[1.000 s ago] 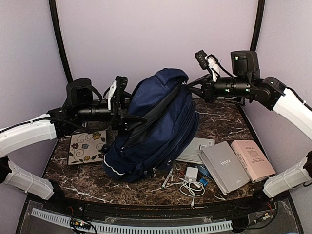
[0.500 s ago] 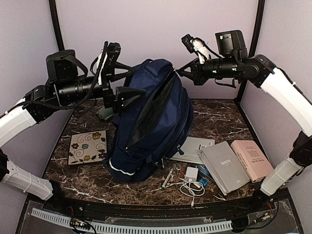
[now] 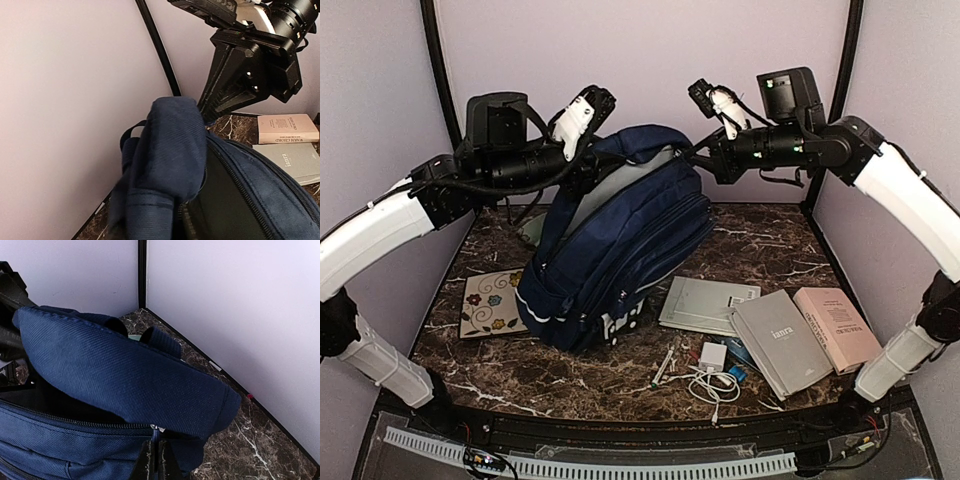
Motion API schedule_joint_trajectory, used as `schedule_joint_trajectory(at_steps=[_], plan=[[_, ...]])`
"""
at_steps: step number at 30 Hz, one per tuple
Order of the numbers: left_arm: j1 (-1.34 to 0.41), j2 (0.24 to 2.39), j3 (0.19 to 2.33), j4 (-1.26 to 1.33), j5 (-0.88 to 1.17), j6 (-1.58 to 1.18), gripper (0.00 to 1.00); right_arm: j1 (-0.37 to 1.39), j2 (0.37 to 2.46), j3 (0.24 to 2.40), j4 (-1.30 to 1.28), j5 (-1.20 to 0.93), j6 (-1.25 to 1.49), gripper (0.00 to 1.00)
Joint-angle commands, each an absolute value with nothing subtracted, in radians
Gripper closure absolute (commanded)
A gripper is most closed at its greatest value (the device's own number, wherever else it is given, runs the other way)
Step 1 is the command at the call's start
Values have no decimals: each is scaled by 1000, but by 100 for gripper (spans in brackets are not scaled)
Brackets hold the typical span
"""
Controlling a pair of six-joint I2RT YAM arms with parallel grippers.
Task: Pack the student bag
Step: Hold the largest pocket of the student bag, then unzip the largest pocket of the student bag.
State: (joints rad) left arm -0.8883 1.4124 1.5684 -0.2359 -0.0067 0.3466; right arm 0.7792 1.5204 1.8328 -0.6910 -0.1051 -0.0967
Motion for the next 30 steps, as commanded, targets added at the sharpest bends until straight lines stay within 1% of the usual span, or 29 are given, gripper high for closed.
schedule_joint_trajectory(at_steps=[1,5,8,12,13,16,21,23,28,30], plan=[[-891,1355,1482,-90,-19,414,100,794,1443,1744,-558,-144,-107,100],[-891,1284,1375,3,74,428,100,765,1400,1598,-511,-196,-73,100],[-891,1276,1374,-5,87,426,100,761,1369,1505,-443,-287,-42,100],[-891,1279,1377,-10,115,414,100,761,1366,1466,-411,-292,-22,100],[-891,1279,1376,-8,128,412,100,761,1367,1464,-407,-289,-20,99],[-891,1275,1378,-4,157,412,100,760,1368,1459,-392,-288,-17,89],[-891,1272,1378,-4,163,414,100,761,1372,1447,-395,-250,-20,82],[-891,1272,1378,-7,165,417,100,761,1374,1439,-400,-242,-20,83],[-891,1268,1375,-7,162,425,100,761,1372,1431,-420,-233,-18,99],[-891,1261,1371,-4,158,429,100,761,1361,1429,-428,-224,-18,100]])
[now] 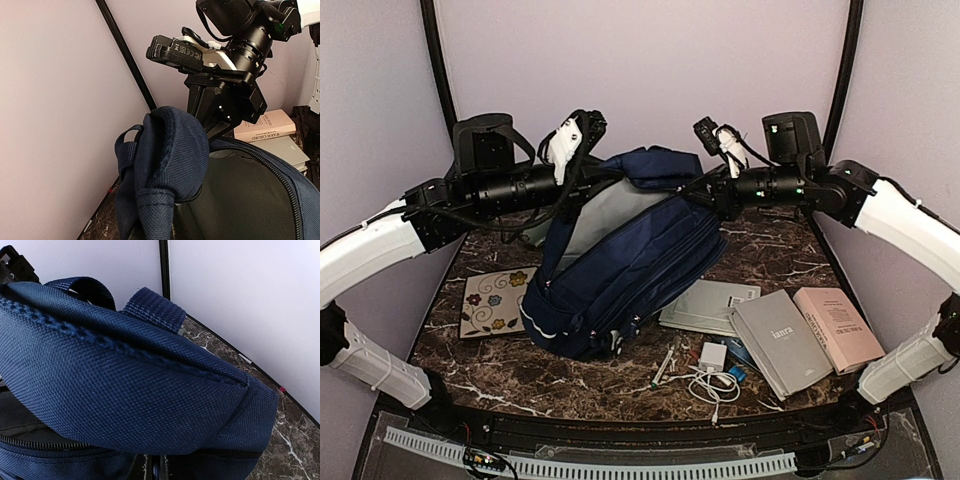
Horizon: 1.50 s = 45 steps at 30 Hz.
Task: Pack the student bag
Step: Unzip the largest pocket of the student bag, then hold the largest pocket of the student bag.
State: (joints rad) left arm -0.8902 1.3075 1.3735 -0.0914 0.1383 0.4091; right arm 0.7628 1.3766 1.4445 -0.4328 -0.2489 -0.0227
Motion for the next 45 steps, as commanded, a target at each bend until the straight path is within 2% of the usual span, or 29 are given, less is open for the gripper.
schedule_joint_trajectory(at_steps=[1,8,16,21,25,29,32,37,39,40,41,44,45], plan=[[-891,1256,1367,-3,155,432,100,760,1354,1424,-431,-216,-18,100],[-890,1206,1322,15,205,443,100,680,1290,1373,-467,-135,14,100],[-891,1154,1311,26,315,402,100,440,1216,1202,-397,-267,34,100],[-890,1122,1276,100,370,338,100,410,1246,1195,-401,-344,22,100],[-890,1117,1284,153,353,286,100,410,1263,1358,-458,-386,7,100],[-886,1172,1307,209,252,240,100,410,1298,1666,-496,-453,10,100],[-843,1222,1316,276,299,143,100,411,1350,1844,-510,-488,30,100],[-789,1299,1333,334,397,8,100,415,1393,1941,-516,-495,40,100],[-777,1339,1323,294,403,6,100,420,1386,1875,-494,-501,49,100],[-770,1349,1304,277,404,-1,97,425,1374,1822,-470,-505,52,100],[-765,1354,1281,249,405,-1,81,431,1362,1759,-446,-504,52,100],[-764,1345,1247,69,417,17,19,443,1327,1616,-403,-500,51,100],[-764,1333,1245,9,422,25,4,444,1319,1586,-395,-506,52,100]])
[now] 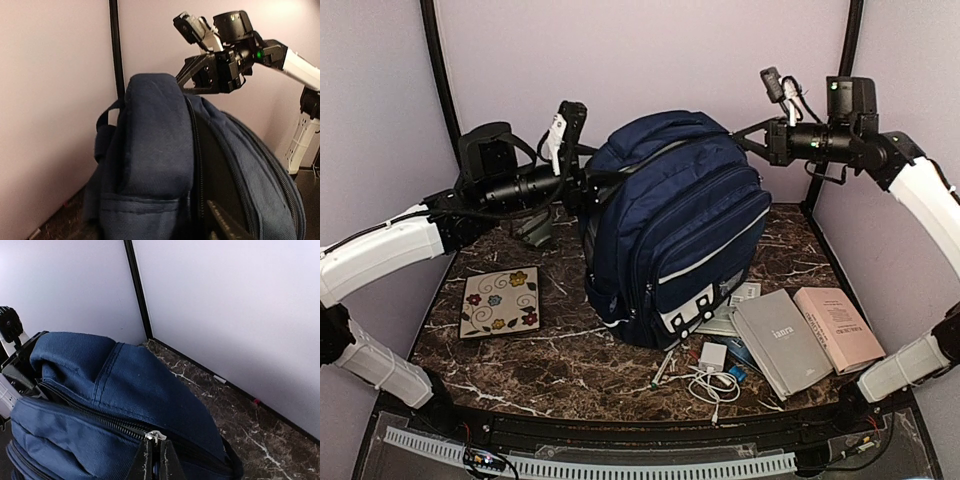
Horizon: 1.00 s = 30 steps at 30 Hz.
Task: Pack the student bag
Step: Hold the largest pocket of the student bag.
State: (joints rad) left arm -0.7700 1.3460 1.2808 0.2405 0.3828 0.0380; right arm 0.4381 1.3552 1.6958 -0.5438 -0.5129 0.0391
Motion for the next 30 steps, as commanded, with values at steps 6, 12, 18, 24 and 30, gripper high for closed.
schedule_joint_trajectory(at_steps=[6,12,18,24,30], plan=[[-764,1172,1259,-246,424,129,1,448,1311,1537,-377,-504,55,100],[-764,1032,1328,-311,401,191,1,470,1339,1557,-362,-522,61,100],[-764,1207,1613,-417,304,224,1,556,1367,1614,-375,-495,58,100],[-764,1462,1898,-501,346,224,1,612,1377,1630,-386,-459,51,100],[-764,1610,2006,-543,355,241,1,642,1384,1643,-401,-445,42,100]])
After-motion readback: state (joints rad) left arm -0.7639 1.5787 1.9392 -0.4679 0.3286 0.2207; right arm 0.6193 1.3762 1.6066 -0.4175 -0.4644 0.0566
